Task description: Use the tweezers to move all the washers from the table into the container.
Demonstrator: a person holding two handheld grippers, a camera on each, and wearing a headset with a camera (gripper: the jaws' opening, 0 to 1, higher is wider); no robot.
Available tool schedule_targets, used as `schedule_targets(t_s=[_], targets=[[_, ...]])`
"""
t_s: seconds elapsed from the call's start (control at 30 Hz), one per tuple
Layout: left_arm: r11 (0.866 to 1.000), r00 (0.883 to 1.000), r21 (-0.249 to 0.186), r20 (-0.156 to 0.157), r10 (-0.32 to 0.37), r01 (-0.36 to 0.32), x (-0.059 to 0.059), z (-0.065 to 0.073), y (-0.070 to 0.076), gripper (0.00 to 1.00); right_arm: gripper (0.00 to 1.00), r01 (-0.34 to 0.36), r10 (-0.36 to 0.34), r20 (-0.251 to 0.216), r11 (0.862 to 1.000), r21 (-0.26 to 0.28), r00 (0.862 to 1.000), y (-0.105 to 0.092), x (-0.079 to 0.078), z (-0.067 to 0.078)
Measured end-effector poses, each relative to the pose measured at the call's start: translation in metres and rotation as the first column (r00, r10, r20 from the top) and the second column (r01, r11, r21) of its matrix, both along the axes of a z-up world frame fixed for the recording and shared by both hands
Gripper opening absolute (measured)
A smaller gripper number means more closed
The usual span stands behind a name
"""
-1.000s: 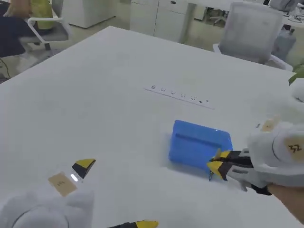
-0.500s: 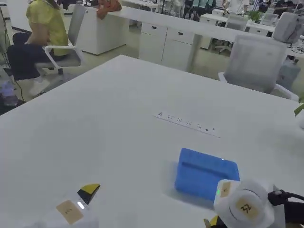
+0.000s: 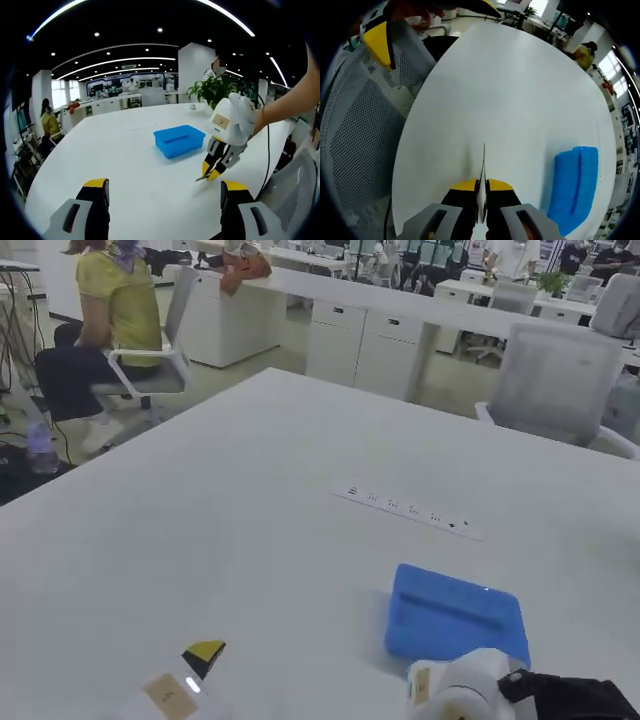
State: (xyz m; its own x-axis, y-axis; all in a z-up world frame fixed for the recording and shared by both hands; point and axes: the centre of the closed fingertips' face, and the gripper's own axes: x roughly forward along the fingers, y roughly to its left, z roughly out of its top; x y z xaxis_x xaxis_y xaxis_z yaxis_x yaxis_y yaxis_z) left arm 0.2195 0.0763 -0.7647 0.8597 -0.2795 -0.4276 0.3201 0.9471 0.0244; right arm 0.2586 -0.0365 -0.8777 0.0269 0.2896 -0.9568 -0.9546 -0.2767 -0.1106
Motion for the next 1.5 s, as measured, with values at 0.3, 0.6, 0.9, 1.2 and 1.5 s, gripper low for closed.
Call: schedule_targets(t_s=[0.3,0.6,0.9,1.2,1.5], targets=[[1.0,1.0,0.001,-0.004,0.006,-0.006,0.0,-0.001,0.001,0.95,0.03,-0.006,0.006,-0.001,1.0,-0.017,1.0,-0.001,-0.004,-0.007],[0.998,0.999,0.06,-0.054,-0.001,0.004,-0.001,-0.013,0.002,0.92,0.17,0.165,-0.163,-0.046,0.986,0.038,0.985,-0.003,-0.002,-0.002],[0.997,0.995,0.076,-0.098,-0.013,0.021,-0.002,-0.02,0.0,0.96,0.23,0.538,-0.504,-0.192,0.766,0.352,0.842,-0.022,0.0,0.076],[1.0,0.999,-0.021,-0.031,0.018,-0.019,0.002,0.012,0.007,0.99,0.42,0.73,-0.689,-0.373,0.336,0.595,0.621,-0.066,0.004,0.146],[0.995,0.996,-0.084,0.065,0.063,-0.058,-0.001,0.054,0.018,0.99,0.41,0.755,-0.74,-0.396,0.226,0.616,0.544,-0.1,-0.021,0.153]])
